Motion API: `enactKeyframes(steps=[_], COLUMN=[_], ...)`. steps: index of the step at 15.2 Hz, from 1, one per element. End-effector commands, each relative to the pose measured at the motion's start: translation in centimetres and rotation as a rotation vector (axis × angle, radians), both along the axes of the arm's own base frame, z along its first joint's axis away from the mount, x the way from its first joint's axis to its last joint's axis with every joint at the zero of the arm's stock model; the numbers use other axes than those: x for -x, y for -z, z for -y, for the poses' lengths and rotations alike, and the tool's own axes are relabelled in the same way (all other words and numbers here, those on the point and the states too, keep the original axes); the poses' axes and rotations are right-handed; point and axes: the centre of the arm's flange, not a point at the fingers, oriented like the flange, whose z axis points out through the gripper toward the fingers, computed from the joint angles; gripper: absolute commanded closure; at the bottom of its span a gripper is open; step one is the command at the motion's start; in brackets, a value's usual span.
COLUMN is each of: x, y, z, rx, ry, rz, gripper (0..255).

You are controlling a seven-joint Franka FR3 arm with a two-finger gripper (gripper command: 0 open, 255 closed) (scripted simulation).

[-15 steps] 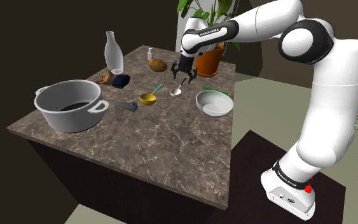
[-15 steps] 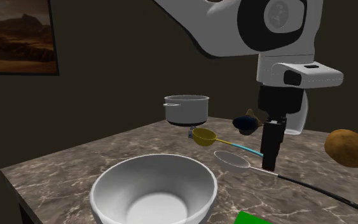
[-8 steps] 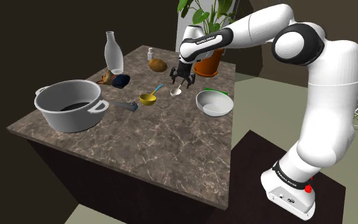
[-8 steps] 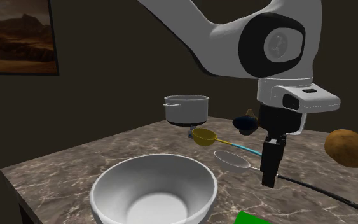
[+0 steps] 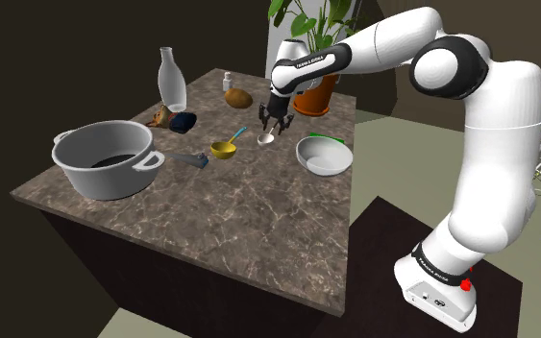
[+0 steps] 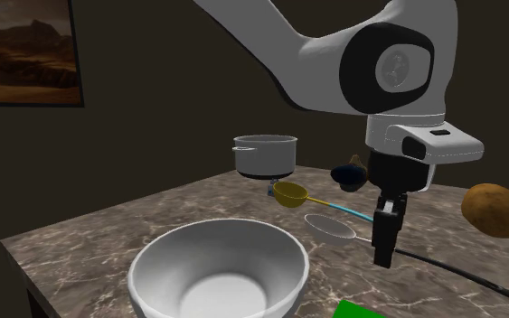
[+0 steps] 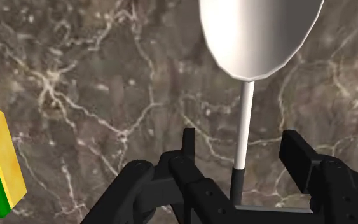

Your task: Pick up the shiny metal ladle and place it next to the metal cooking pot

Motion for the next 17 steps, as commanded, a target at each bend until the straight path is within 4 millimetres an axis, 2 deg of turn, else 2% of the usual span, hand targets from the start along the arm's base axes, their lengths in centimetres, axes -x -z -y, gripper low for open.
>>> enactKeyframes(steps=[1, 9, 17], x=[0.0, 0.0, 0.0], y=[0.0, 0.0, -4.2], z=[0.0, 0.0, 0.0], rx=[0.0, 0.0, 0.0], ry=[0.0, 0.0, 0.0], rz=[0.0, 0.0, 0.0], gripper=[255, 255, 255])
